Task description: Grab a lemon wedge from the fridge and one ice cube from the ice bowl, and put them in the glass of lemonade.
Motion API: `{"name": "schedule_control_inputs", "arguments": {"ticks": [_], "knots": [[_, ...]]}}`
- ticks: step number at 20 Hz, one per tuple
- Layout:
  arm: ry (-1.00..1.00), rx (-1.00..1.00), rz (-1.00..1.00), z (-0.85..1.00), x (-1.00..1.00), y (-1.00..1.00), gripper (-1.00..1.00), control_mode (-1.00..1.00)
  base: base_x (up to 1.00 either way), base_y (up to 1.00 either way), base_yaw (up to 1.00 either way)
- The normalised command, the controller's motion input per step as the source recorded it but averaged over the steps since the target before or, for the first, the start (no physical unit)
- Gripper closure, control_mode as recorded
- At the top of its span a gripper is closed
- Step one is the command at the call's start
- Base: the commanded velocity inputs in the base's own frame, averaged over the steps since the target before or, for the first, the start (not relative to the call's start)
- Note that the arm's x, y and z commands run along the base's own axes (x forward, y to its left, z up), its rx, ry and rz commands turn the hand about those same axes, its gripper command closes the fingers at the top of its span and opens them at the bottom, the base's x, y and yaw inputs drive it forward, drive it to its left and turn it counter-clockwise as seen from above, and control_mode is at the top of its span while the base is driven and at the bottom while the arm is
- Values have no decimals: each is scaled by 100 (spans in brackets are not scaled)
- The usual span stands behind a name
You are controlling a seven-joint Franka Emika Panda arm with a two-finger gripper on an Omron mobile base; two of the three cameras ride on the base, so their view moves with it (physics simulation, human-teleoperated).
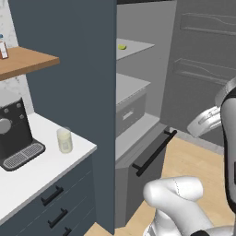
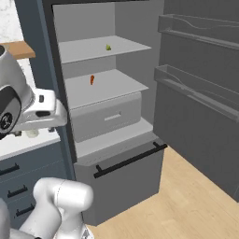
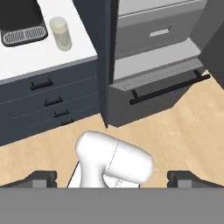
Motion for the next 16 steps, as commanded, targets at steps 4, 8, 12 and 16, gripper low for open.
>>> {"name": "schedule_control_inputs", "arguments": {"ticks": [4, 8, 12, 16], "knots": [[0, 1, -42, 0, -22, -22, -100, -100, 0, 0, 0], [0, 2, -22, 0, 0, -1, -100, -100, 0, 0, 0], [0, 0, -16, 0, 0, -2, -100, -100, 0, 0, 0], [0, 0, -4, 0, 0, 0, -100, -100, 0, 0, 0]]}}
